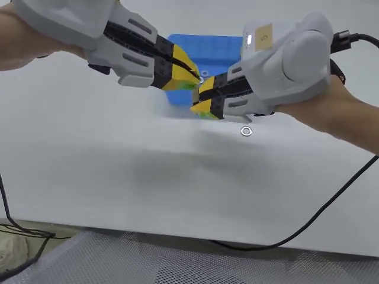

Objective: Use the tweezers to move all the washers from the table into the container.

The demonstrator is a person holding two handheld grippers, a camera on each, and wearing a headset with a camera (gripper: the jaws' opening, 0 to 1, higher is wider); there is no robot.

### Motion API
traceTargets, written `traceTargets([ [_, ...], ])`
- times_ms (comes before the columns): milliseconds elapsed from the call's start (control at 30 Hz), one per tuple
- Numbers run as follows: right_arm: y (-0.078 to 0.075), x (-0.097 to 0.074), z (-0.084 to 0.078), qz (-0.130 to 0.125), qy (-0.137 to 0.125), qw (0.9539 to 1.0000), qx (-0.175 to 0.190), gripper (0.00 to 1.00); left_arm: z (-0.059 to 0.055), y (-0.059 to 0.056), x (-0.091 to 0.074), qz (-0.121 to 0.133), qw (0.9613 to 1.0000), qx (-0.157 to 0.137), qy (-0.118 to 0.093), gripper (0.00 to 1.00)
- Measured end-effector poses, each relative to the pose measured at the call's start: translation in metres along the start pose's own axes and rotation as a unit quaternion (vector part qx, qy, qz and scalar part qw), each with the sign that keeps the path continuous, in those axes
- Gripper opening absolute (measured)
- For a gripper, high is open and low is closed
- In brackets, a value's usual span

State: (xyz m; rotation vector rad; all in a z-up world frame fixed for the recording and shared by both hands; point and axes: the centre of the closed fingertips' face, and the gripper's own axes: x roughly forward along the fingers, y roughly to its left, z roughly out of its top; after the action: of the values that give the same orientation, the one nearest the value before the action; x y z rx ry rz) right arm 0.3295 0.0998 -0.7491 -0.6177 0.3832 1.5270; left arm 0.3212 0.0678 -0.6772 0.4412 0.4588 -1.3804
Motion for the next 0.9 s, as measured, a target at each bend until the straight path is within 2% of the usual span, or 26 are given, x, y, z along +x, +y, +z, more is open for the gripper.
traceTargets([
  [300, 0.000, -0.013, 0.017, -0.007, -0.006, 0.9999, -0.013, 0.10, 0.018, -0.003, -0.009, 0.002, 0.9998, 0.017, 0.007, 0.05],
  [567, -0.010, -0.023, 0.024, -0.017, -0.005, 0.9996, -0.020, 0.10, 0.029, 0.006, -0.012, 0.002, 0.9996, 0.028, 0.003, 0.05],
  [733, -0.024, -0.028, 0.026, -0.025, -0.003, 0.9993, -0.026, 0.10, 0.035, 0.016, -0.012, 0.001, 0.9992, 0.039, 0.002, 0.05],
  [900, -0.042, -0.029, 0.027, -0.037, -0.006, 0.9990, -0.025, 0.10, 0.038, 0.035, -0.013, 0.004, 0.9989, 0.047, 0.000, 0.05],
])
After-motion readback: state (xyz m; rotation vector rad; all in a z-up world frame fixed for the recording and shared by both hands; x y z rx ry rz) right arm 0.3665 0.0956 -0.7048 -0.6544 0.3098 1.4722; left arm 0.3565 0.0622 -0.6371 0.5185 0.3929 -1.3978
